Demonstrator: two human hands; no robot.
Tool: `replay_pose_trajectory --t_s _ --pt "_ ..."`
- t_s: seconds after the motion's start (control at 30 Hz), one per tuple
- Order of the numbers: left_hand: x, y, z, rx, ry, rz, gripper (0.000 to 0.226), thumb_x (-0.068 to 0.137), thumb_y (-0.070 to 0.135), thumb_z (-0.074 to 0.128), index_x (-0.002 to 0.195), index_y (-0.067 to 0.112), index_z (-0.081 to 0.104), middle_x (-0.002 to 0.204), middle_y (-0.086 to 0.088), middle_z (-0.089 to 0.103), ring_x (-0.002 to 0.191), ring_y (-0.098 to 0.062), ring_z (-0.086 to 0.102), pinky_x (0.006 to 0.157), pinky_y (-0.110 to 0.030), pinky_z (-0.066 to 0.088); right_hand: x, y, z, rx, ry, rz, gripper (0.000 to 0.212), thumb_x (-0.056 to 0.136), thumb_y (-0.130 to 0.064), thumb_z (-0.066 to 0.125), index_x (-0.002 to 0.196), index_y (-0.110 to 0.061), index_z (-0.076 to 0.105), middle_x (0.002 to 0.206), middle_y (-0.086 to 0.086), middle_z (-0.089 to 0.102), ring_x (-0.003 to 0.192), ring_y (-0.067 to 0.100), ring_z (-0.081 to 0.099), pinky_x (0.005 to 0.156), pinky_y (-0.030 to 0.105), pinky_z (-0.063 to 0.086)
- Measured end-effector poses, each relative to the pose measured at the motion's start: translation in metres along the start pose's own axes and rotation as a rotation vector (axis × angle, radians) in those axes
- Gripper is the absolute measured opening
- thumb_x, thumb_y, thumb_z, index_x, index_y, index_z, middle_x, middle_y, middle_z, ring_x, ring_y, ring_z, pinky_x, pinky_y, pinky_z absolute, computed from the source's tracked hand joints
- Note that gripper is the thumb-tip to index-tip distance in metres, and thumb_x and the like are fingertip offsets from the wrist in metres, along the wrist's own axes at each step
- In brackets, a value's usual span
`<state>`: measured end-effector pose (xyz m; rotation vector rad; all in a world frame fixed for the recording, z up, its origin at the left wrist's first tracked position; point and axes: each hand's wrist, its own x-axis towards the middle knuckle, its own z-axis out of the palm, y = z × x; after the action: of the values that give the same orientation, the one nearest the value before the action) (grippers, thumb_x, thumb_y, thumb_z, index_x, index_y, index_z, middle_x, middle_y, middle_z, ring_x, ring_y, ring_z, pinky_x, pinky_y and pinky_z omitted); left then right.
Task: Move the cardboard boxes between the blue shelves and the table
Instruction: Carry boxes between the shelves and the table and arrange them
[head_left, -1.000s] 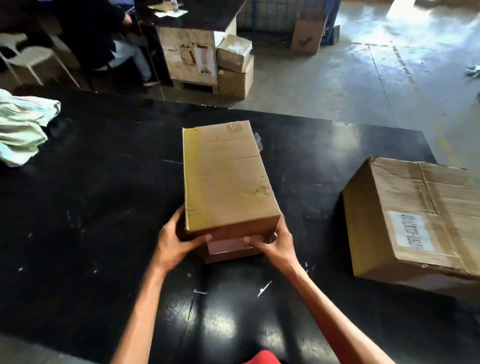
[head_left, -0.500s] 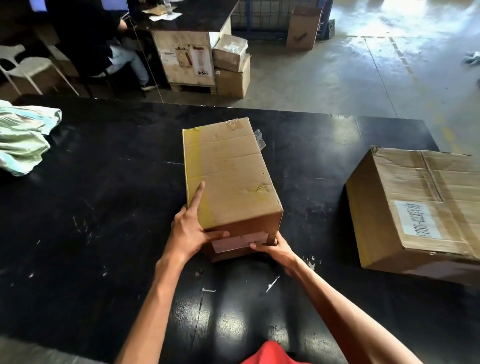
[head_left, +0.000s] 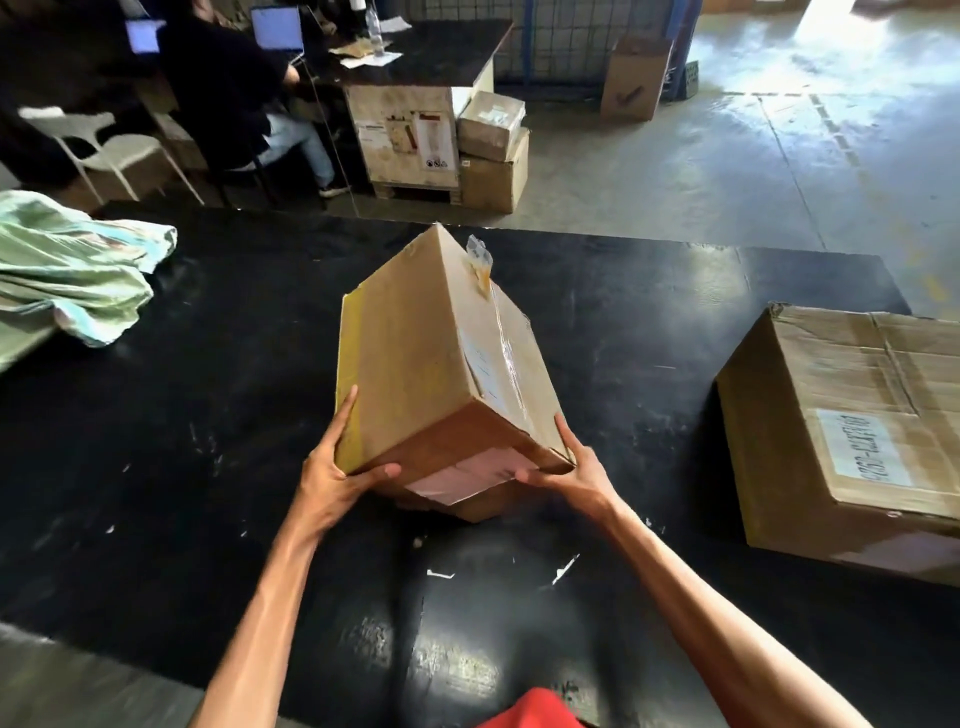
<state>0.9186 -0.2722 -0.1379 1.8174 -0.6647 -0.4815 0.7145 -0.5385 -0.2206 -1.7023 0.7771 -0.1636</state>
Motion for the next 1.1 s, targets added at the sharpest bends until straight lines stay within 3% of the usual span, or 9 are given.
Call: replay_pose_trajectory --t_s 0.1,0.2,0.33,0.53,0.6,0.73,0.93,1.0,1.1 --pt "-0.001 -0.008 0.037 -0.094 -0.028 0.003 0.131 0.045 0.06 0.092 0.158 0.037 0.029 0.136 0.048 0.046 0.126 0.021 0.044 0.102 -0.005 0.038 -0.022 0.002 -0.039 -0.086 0.141 -0.02 0.122 0.058 -0.052 0.096 0.159 -0.037 0.028 0.135 0.003 0.054 0.123 0.009 0.053 0.099 0.008 0.038" --pt "0.004 -0.013 0.085 -0.152 -0.102 -0.024 0.126 0.051 0.054 0.093 0.157 0.041 0.027 0.146 0.032 0.046 0.132 0.01 0.048 0.108 -0.016 0.042 -0.047 0.005 -0.083 -0.224 0.275 -0.016 0.114 0.063 -0.058 0.089 0.158 -0.045 0.027 0.128 0.004 0.038 0.123 0.019 0.04 0.109 0.03 0.035" --pt "0.013 -0.013 0.145 -0.209 -0.194 -0.057 0.131 0.044 0.047 0.097 0.156 0.044 0.028 0.146 0.019 0.05 0.127 0.01 0.052 0.099 -0.01 0.046 -0.075 0.003 -0.129 -0.357 0.434 0.022 0.114 0.064 -0.055 0.09 0.158 -0.039 0.029 0.129 0.009 0.036 0.127 0.033 0.036 0.113 0.048 0.035" --pt "0.011 -0.024 0.199 -0.115 -0.259 -0.111 0.131 0.046 0.059 0.097 0.152 0.058 0.02 0.157 0.008 0.043 0.144 -0.01 0.041 0.119 -0.045 0.036 -0.1 0.009 -0.153 -0.497 0.575 0.071 0.116 0.061 -0.056 0.09 0.159 -0.036 0.03 0.129 0.023 0.037 0.122 0.038 0.037 0.112 0.051 0.034" --pt "0.006 -0.028 0.208 -0.065 -0.234 -0.136 0.132 0.045 0.059 0.097 0.154 0.052 0.023 0.161 -0.003 0.037 0.149 -0.017 0.034 0.12 -0.041 0.034 -0.102 0.012 -0.149 -0.556 0.569 0.052 0.115 0.063 -0.056 0.089 0.159 -0.035 0.029 0.133 0.024 0.035 0.125 0.039 0.035 0.112 0.053 0.033" --pt "0.008 -0.033 0.223 -0.113 -0.258 -0.179 0.122 0.036 0.058 0.1 0.142 0.017 0.054 0.128 -0.002 0.07 0.118 -0.013 0.066 0.097 -0.025 0.055 -0.099 0.021 -0.134 -0.686 0.56 0.008 0.114 0.066 -0.056 0.088 0.16 -0.036 0.027 0.146 0.026 0.026 0.13 0.04 0.03 0.112 0.052 0.036" --pt "0.006 -0.006 0.216 -0.028 -0.174 0.034 0.137 0.048 0.02 0.102 0.16 0.026 0.023 0.127 0.038 0.056 0.112 0.025 0.053 0.097 0.0 0.039 -0.093 0.045 -0.126 -0.9 0.55 -0.022 0.109 0.075 -0.057 0.08 0.162 -0.027 0.021 0.167 0.026 0.0 0.153 0.044 0.007 0.123 0.057 0.023" --pt "0.007 0.004 0.214 0.06 -0.198 0.102 0.135 0.05 0.02 0.101 0.161 0.028 0.023 0.141 0.024 0.051 0.121 0.018 0.052 0.104 -0.003 0.037 -0.092 0.048 -0.126 -1.036 0.545 -0.065 0.108 0.078 -0.063 0.073 0.162 -0.016 0.024 0.169 0.023 0.004 0.157 0.04 0.002 0.125 0.058 0.01" --pt "0.015 0.005 0.212 0.155 -0.267 0.161 0.116 0.052 0.043 0.094 0.154 0.036 0.038 0.164 -0.001 0.032 0.141 -0.013 0.046 0.117 -0.03 0.035 -0.092 0.05 -0.128 -1.104 0.546 -0.079 0.103 0.083 -0.067 0.064 0.16 -0.008 0.028 0.168 0.019 0.018 0.157 0.035 0.011 0.126 0.054 0.005"
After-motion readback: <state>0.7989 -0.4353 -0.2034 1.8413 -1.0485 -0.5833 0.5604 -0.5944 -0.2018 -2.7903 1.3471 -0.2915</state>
